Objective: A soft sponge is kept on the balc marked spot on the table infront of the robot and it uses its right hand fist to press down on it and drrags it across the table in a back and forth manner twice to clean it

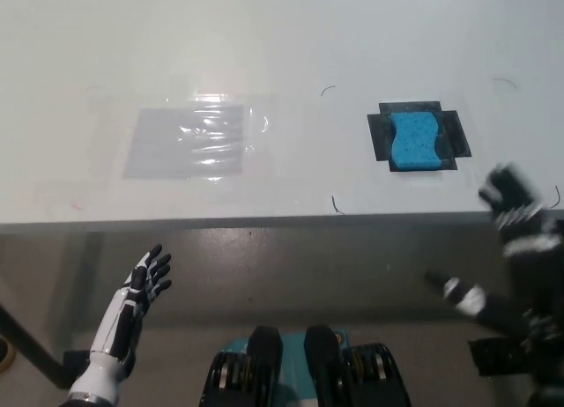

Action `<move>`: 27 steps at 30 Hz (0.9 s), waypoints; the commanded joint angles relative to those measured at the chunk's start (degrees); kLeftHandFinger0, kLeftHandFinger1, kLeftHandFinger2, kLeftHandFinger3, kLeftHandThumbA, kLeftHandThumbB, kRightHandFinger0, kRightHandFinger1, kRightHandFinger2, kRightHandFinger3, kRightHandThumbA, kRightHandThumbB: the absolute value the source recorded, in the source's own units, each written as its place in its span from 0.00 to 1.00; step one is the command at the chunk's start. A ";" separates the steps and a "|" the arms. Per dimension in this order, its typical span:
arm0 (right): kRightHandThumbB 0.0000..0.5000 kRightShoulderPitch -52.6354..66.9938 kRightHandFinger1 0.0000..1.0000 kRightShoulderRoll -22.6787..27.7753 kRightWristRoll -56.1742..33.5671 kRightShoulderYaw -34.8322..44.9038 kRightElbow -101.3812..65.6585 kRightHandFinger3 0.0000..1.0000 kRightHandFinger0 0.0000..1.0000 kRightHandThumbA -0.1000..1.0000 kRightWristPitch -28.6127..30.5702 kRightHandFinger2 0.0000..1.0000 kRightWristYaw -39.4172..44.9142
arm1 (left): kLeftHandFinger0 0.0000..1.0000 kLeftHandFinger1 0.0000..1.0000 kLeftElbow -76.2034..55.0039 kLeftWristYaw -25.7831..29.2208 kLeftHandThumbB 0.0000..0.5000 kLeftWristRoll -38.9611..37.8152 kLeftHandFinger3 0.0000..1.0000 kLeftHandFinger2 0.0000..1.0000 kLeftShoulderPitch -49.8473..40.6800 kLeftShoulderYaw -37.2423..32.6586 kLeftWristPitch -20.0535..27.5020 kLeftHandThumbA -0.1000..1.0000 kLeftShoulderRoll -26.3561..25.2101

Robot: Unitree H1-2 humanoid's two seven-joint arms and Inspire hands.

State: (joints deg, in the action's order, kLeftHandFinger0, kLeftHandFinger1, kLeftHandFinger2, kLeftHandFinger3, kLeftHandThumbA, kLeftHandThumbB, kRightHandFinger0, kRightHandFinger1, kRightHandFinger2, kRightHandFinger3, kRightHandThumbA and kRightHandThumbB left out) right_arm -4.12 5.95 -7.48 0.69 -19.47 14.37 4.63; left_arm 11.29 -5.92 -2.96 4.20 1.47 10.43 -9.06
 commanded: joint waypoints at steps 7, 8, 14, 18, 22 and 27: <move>0.49 -21.50 0.00 1.88 -8.65 6.07 -11.84 0.00 0.00 1.00 -23.34 0.00 -7.30 | 1.00 1.00 0.24 -0.97 1.00 -0.57 1.00 1.00 1.20 0.62 3.40 1.00 -1.51; 0.52 -23.53 0.00 2.28 -8.29 6.06 -10.32 0.00 0.00 1.00 -23.34 0.00 -6.82 | 1.00 1.00 0.16 -0.85 1.00 -0.29 1.00 1.00 1.08 0.62 3.39 1.00 -1.64; 0.52 -32.62 0.00 0.49 -9.92 8.01 -2.64 0.02 0.01 1.00 -23.91 0.01 -7.98 | 1.00 1.00 0.09 -0.70 1.00 -0.02 1.00 1.00 0.74 0.60 3.18 1.00 -1.84; 0.61 -36.25 0.00 -1.03 -10.97 9.64 1.70 0.00 0.00 1.00 -24.90 0.00 -8.79 | 1.00 1.00 -0.06 -0.65 1.00 0.05 1.00 1.00 0.53 0.57 3.39 1.00 -1.90; 0.65 -48.80 0.00 -0.68 -9.02 10.56 21.37 0.00 0.00 1.00 -19.07 0.00 -8.27 | 1.00 1.00 -0.53 -1.23 1.00 -0.96 1.00 1.00 0.12 0.74 3.24 1.00 -1.97; 0.64 -58.86 0.00 -0.14 -7.60 11.38 41.86 0.00 0.00 1.00 -13.32 0.00 -8.94 | 1.00 1.00 -0.47 -0.95 1.00 -0.55 1.00 1.00 -0.09 0.70 3.48 1.00 -1.89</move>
State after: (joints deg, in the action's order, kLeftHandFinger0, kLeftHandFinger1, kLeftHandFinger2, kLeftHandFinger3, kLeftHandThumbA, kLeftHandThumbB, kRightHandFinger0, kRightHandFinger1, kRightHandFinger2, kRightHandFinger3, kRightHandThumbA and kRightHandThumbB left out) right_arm -50.35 5.31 -15.27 10.47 5.65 -5.57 -2.76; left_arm 12.32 -5.94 -3.06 3.85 1.70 11.12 -9.76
